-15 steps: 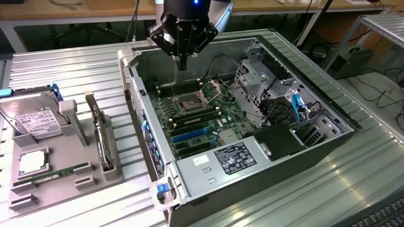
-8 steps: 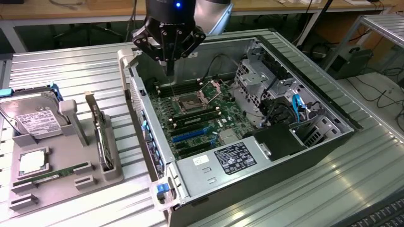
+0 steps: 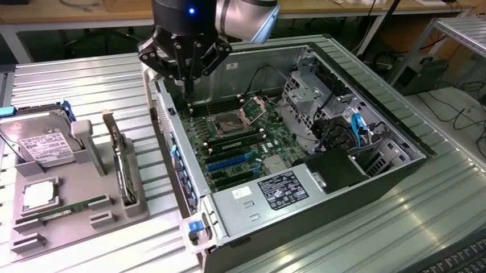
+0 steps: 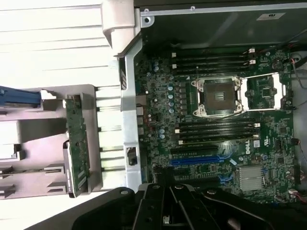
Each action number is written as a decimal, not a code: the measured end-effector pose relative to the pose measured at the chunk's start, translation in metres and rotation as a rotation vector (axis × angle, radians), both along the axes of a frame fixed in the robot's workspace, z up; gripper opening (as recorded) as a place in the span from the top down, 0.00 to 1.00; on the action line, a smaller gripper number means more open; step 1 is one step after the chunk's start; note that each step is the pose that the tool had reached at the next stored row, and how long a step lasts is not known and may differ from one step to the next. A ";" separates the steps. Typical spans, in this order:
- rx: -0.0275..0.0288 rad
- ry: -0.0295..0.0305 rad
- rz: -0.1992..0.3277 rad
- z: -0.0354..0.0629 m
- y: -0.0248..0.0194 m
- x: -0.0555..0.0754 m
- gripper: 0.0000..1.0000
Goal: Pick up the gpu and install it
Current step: 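Reach for the gpu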
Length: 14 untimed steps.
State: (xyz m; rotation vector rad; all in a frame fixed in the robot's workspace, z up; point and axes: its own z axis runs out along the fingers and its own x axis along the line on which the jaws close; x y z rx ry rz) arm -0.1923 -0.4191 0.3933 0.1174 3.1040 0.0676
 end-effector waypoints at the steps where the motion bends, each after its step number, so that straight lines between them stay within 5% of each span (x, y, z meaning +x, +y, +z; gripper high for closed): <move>1: -0.0002 -0.0002 0.000 0.0000 -0.0010 -0.004 0.89; 4: -0.0033 -0.0004 0.000 -0.0010 -0.0047 -0.026 0.89; 14: -0.0075 -0.0005 0.000 -0.0151 -0.0055 -0.081 0.89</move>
